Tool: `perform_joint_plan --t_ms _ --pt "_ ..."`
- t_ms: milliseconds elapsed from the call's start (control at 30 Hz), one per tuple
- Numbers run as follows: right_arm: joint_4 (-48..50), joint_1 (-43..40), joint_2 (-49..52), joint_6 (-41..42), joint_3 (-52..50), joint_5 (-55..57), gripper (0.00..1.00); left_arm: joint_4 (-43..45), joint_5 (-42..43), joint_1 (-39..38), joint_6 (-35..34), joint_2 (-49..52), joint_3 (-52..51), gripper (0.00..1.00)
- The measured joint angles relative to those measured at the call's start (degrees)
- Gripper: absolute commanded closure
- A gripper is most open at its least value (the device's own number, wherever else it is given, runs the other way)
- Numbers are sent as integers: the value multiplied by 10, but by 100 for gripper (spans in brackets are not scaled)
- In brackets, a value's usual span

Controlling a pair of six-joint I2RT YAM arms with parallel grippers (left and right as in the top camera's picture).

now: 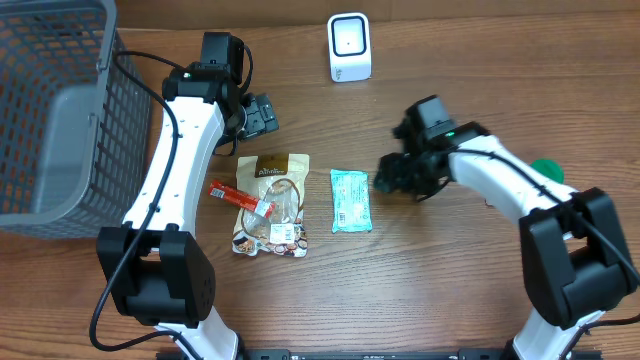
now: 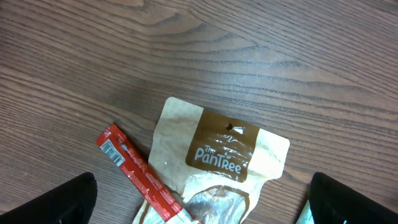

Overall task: Scan the item barcode
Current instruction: 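Move the right gripper left over the mint-green wipes pack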

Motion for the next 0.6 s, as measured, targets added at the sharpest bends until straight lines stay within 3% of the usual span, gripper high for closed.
perform_joint_plan --t_ms 333,600 --pt "113 122 0 35 1 32 37 0 0 0 0 0 0 0" --pt "220 197 3 40 2 144 37 0 0 0 0 0 0 0"
